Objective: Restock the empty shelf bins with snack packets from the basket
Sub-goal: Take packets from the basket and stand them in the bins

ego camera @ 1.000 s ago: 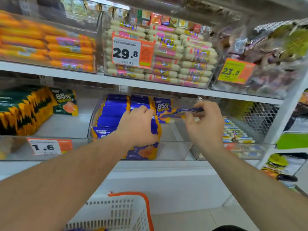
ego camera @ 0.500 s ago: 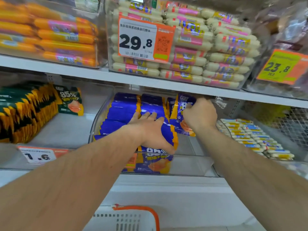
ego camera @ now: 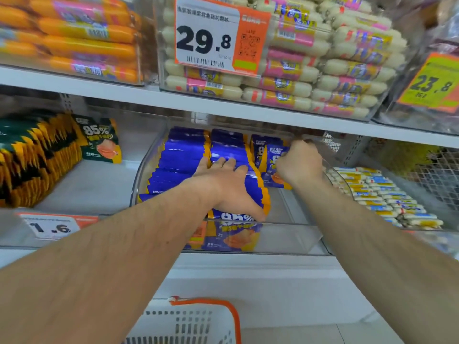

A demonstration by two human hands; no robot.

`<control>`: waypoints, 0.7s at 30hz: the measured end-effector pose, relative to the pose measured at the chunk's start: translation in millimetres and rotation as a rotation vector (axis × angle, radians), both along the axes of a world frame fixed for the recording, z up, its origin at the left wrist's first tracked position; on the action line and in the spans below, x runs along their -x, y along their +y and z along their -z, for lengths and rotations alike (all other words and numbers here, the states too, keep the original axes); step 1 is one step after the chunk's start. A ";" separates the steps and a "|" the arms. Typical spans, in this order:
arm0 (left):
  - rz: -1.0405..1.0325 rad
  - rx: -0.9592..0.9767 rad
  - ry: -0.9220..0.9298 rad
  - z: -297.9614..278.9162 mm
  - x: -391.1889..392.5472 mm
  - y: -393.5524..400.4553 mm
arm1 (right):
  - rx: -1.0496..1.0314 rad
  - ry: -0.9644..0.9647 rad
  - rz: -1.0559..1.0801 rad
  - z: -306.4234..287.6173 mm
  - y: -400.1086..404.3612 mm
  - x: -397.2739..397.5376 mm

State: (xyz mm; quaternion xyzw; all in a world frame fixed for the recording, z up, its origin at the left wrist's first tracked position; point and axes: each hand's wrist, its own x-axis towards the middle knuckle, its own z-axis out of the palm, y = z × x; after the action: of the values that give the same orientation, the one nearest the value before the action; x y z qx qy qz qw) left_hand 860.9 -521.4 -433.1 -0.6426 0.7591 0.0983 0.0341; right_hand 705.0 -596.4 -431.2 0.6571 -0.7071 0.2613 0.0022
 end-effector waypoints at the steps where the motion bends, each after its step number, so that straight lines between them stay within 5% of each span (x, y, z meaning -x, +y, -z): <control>1: -0.001 -0.001 0.000 0.0 0.2 0.3 | -0.009 0.000 0.007 3.0 -8.4 -0.6; 21: -0.013 0.008 -0.004 -1.1 2.8 -1.0 | 0.041 0.171 -0.052 41.3 -106.6 -6.6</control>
State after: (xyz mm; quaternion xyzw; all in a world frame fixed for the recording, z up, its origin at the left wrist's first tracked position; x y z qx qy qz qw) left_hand 858.2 -522.4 -432.0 -0.6478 0.7553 0.0941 0.0325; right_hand 711.6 -703.0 -472.6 0.6951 -0.6814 0.2188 0.0692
